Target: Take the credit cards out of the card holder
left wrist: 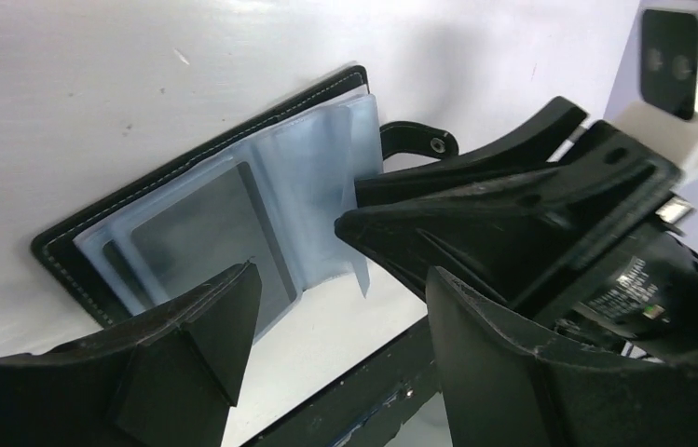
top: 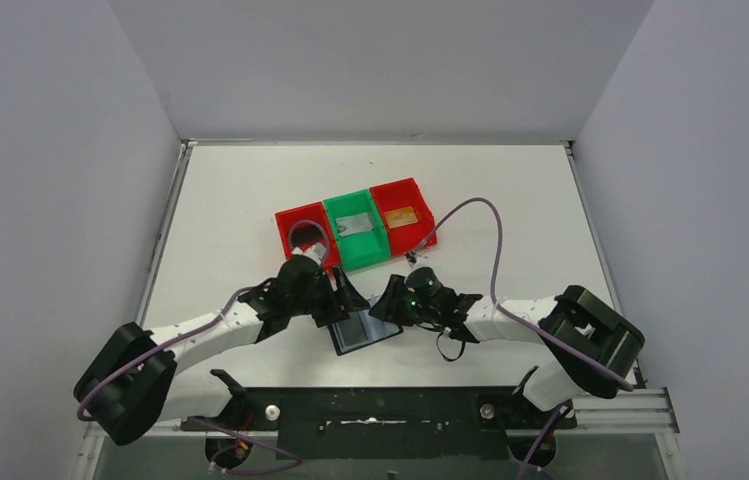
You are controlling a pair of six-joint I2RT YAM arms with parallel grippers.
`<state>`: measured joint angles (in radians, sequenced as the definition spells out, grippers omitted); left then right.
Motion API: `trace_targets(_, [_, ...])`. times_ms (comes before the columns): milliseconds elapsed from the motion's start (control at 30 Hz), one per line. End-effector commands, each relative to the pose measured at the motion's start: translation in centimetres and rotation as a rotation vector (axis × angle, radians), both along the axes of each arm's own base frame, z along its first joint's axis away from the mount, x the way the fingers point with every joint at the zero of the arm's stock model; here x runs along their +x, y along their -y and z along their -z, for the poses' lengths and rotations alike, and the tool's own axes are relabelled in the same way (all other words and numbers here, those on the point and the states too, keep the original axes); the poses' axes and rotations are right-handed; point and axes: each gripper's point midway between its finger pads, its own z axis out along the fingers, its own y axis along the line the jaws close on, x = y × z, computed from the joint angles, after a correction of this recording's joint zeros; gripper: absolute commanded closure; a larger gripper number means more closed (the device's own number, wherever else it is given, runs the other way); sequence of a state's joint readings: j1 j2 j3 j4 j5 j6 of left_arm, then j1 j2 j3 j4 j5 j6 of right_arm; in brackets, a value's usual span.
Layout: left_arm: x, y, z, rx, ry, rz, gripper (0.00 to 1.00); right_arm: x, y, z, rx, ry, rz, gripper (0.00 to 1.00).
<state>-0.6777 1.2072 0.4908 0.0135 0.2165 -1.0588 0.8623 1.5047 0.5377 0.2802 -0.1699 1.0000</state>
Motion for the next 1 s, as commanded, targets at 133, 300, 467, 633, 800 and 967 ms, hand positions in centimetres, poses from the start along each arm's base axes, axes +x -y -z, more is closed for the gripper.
trace_targets(133, [2.1, 4.1, -2.6, -0.049, 0.085, 0.022, 0.38, 2.6, 4.0, -1.7, -0.140, 0.086, 0.198, 0.66])
trace_targets(300, [2.3, 3.8, -2.2, 0.013, 0.089, 0.006, 0.41, 3.1, 6.8, -3.0, -0.205, 0.146, 0.290, 0.65])
trace_targets(467, [2.5, 0.8, -2.6, 0.119, 0.119, -0.094, 0.43, 2.8, 4.3, -7.1, -0.049, 0.280, 0.182, 0.58])
trace_targets(633, [1.2, -2.3, -2.7, 0.155, 0.117, -0.167, 0.44, 1.9, 0.2, -7.5, -0.006, 0.269, 0.030, 0.58])
trace_targets(800, [0.1, -5.4, -2.9, 0.161, 0.111, -0.289, 0.46, 0.2, -3.0, -5.2, -0.181, 0.268, -0.091, 0.48])
trace_targets(967, [0.0, -8.6, -4.6, 0.128, 0.160, -0.442, 0.46, 0.0, -3.7, -3.7, -0.383, 0.298, -0.125, 0.41])
